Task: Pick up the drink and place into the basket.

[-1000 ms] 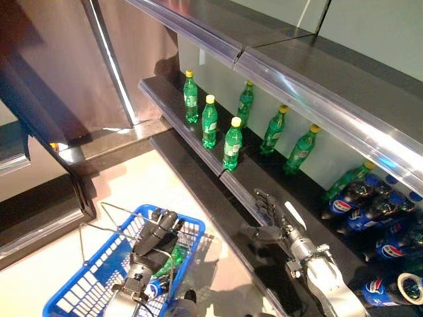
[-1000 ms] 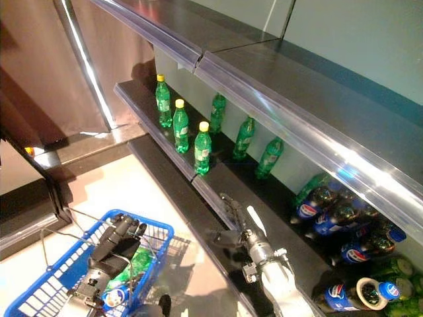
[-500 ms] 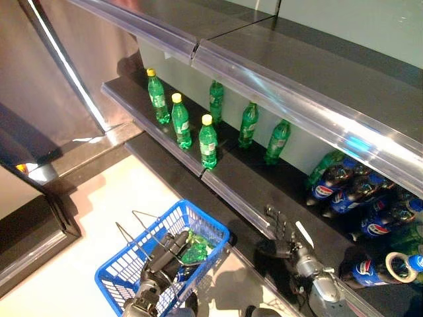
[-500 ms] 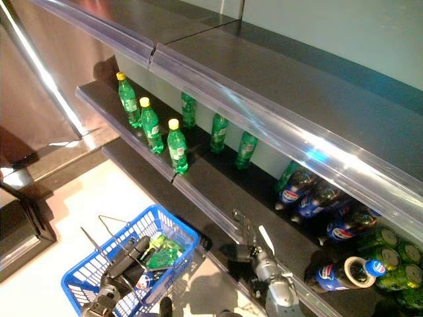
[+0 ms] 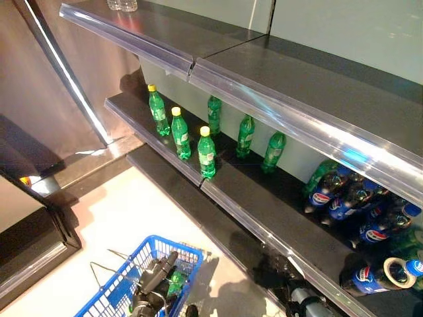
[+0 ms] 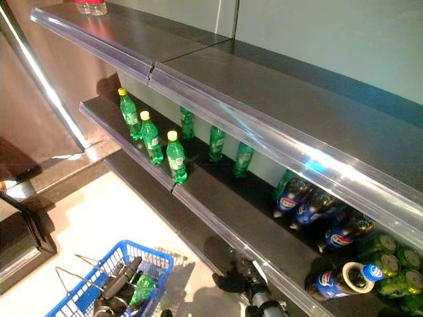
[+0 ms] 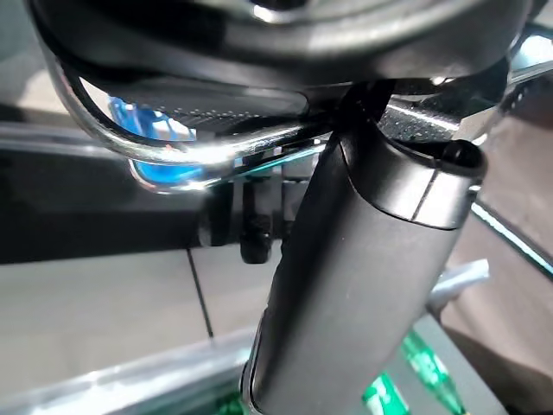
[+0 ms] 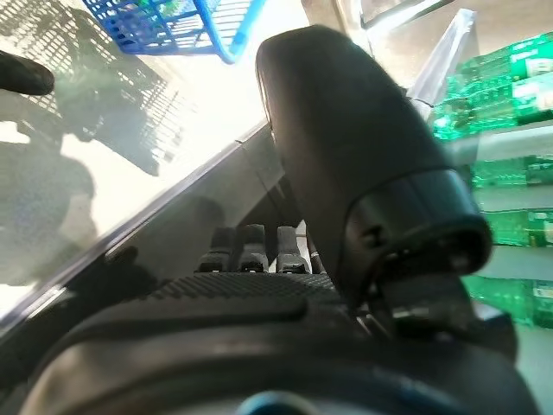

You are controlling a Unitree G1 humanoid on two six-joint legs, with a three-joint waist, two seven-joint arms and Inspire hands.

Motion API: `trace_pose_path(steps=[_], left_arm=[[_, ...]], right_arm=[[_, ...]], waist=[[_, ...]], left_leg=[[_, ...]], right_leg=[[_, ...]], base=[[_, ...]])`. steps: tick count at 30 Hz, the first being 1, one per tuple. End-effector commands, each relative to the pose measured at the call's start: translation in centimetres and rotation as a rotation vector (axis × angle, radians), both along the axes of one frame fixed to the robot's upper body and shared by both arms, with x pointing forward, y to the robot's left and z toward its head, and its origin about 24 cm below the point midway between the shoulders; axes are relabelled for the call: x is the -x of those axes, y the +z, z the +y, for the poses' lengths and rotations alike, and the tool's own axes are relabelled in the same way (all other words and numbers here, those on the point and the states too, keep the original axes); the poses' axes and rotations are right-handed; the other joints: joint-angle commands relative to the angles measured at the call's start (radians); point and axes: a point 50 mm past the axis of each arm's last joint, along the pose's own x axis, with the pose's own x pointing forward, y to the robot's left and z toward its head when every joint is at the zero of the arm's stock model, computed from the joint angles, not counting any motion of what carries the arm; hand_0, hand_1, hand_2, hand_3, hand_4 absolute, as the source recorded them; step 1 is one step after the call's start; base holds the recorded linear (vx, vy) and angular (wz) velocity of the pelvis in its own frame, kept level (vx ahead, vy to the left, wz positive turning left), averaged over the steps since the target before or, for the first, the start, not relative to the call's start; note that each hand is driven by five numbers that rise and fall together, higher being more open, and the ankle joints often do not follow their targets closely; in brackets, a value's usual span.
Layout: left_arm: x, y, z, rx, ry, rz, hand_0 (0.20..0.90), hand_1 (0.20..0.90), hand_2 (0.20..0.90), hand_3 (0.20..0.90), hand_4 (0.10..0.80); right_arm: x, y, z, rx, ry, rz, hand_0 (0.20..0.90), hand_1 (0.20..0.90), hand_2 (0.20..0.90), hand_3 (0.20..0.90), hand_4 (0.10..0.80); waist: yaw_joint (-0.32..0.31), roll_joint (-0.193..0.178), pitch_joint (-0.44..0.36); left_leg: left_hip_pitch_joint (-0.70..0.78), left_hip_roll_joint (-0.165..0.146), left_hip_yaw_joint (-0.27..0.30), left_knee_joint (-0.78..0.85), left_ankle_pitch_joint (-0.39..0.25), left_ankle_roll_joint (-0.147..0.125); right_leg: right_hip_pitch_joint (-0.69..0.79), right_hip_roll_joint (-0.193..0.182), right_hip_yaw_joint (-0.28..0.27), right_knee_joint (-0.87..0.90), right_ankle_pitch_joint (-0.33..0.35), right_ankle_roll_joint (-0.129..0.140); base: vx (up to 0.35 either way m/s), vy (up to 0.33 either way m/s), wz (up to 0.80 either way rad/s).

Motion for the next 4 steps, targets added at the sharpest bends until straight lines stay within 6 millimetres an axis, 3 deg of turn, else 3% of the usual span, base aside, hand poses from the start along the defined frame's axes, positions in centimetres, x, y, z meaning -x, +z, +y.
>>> trace_pose_path(steps=[1,4], left_arm=[[-7.96,6.67,0.02,-0.106,-0.09,-0.558,0.3,0.3,0.3,0.2,0.1],[-7.82,6.51,0.1,-0.104,-0.085,-0.553,0.3,0.3,0.3,0.2,0.1]], right_arm=[[-2.41,1.75,0.55,-0.053,-0.017,-0.151,0.9,0.9,0.9,0.9,0.8],[-2.49,2.01,0.65,-0.059,-0.013,-0.17,0.9,0.9,0.9,0.9,0.8]], waist=[[0.024,0.004,-0.052],[0.022,0.005,-0.052]], left_leg=[[-0.001,0.064,-0.021,0.046,-0.026,-0.068],[-0.002,0.064,-0.021,0.042,-0.023,-0.069]], right_leg=[[-0.064,-0.081,-0.049,-0.055,0.212,0.046],[-0.065,-0.079,-0.05,-0.058,0.215,0.047]], base=[[-0.034,-0.008,0.14],[-0.033,-0.007,0.1]])
